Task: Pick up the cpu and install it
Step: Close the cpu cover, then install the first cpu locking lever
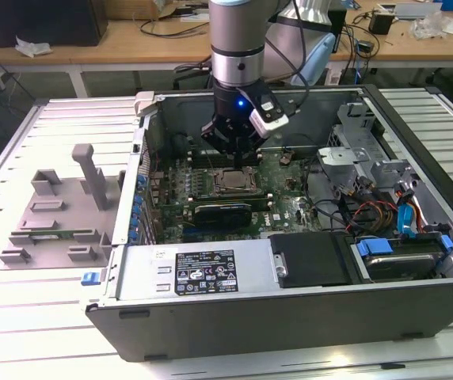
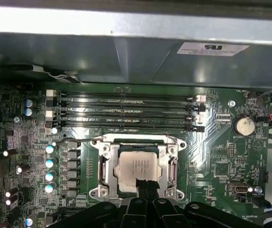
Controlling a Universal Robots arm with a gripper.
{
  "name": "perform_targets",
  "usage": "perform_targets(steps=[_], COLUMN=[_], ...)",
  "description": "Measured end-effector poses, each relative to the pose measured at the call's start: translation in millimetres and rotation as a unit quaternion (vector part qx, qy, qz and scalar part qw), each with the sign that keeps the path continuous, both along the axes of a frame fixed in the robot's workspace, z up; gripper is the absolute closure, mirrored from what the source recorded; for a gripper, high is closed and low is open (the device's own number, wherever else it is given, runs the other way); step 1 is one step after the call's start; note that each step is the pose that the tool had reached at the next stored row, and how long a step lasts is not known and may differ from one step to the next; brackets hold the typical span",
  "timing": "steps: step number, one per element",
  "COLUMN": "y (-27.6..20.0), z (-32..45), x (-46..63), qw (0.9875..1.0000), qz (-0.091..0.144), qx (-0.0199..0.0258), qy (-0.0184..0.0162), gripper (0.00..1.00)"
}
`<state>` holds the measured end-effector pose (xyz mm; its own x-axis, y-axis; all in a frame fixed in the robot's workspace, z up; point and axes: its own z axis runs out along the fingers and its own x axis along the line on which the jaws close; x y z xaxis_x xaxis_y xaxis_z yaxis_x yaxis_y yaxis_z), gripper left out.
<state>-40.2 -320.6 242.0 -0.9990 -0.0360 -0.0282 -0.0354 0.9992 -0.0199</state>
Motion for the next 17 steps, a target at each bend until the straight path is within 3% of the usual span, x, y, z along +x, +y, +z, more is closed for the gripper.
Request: perform_targets(steps=[17], y=[-0.8], z=[-0.1], x=[0.0], qw=[1.0], qz=[0.0], qx=[0.0], qy=[0.0], gripper=[0.89])
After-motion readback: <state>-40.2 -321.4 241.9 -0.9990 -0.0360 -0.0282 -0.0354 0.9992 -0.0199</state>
